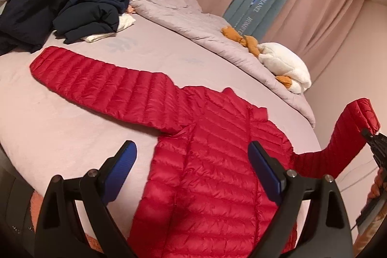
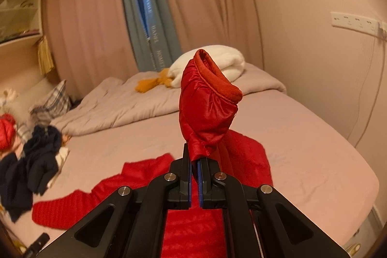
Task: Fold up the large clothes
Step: 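Carry the held sleeve with the right tool across the jacket body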
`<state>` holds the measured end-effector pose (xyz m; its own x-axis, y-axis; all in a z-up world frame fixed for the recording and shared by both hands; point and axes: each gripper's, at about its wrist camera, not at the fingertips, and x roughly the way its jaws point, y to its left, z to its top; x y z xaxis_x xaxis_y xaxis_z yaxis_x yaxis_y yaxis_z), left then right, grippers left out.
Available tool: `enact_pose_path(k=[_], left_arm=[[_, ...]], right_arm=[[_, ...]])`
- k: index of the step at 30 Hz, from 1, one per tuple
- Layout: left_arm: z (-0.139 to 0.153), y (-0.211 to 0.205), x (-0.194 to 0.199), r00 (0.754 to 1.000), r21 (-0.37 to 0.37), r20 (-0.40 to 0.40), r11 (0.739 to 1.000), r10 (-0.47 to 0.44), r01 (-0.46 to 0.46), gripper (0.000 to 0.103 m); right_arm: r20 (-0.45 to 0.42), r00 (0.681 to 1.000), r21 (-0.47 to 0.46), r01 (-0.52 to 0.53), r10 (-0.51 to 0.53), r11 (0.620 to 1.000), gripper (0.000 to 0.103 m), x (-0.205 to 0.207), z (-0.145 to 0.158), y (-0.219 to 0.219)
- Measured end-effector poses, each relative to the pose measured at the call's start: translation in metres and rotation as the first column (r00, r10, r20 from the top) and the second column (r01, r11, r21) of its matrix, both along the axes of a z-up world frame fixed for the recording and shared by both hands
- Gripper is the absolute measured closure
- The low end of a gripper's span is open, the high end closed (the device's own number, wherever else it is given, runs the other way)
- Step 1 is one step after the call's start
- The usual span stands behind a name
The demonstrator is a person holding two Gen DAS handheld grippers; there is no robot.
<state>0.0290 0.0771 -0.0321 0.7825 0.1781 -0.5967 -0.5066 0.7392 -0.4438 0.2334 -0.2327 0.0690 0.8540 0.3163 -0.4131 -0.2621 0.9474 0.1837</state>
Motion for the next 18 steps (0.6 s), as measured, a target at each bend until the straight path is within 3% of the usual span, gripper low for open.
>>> enact_pose_path(k=[18], left_arm=[[-0.006, 0.015, -0.006, 0.999, -0.026, -0.041, 1.0, 0.017, -0.018, 0.01]], right_arm=[[-0.071, 0.976, -0.075, -0.21, 0.205, 0.975, 0.098, -0.024, -0.017, 0.057]])
